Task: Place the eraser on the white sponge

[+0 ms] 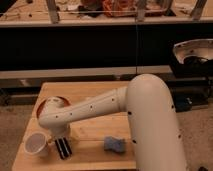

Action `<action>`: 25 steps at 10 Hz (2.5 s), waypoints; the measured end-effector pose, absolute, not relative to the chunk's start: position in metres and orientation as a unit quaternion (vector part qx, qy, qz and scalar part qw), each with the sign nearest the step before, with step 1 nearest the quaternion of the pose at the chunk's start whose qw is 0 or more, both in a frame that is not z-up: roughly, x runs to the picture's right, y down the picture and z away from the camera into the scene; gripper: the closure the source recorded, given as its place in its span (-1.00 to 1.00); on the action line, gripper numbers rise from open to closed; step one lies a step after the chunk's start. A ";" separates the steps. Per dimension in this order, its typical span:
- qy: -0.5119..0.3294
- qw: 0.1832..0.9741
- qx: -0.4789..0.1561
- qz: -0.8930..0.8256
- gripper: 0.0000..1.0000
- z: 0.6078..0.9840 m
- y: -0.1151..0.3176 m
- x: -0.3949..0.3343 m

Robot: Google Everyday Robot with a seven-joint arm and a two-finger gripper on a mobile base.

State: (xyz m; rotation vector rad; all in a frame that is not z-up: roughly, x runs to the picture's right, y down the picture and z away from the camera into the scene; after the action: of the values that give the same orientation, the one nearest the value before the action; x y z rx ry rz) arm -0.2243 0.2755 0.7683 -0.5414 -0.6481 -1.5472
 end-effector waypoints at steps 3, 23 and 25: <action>-0.283 0.635 -0.236 -0.679 -0.60 0.770 0.277 -0.225; -0.282 0.630 -0.226 -0.687 -0.60 0.782 0.283 -0.230; -0.282 0.631 -0.226 -0.687 -0.60 0.783 0.284 -0.230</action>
State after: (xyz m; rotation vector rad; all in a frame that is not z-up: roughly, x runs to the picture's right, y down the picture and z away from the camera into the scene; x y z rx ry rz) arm -0.2301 0.2836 0.7826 -0.5168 -0.6465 -1.5726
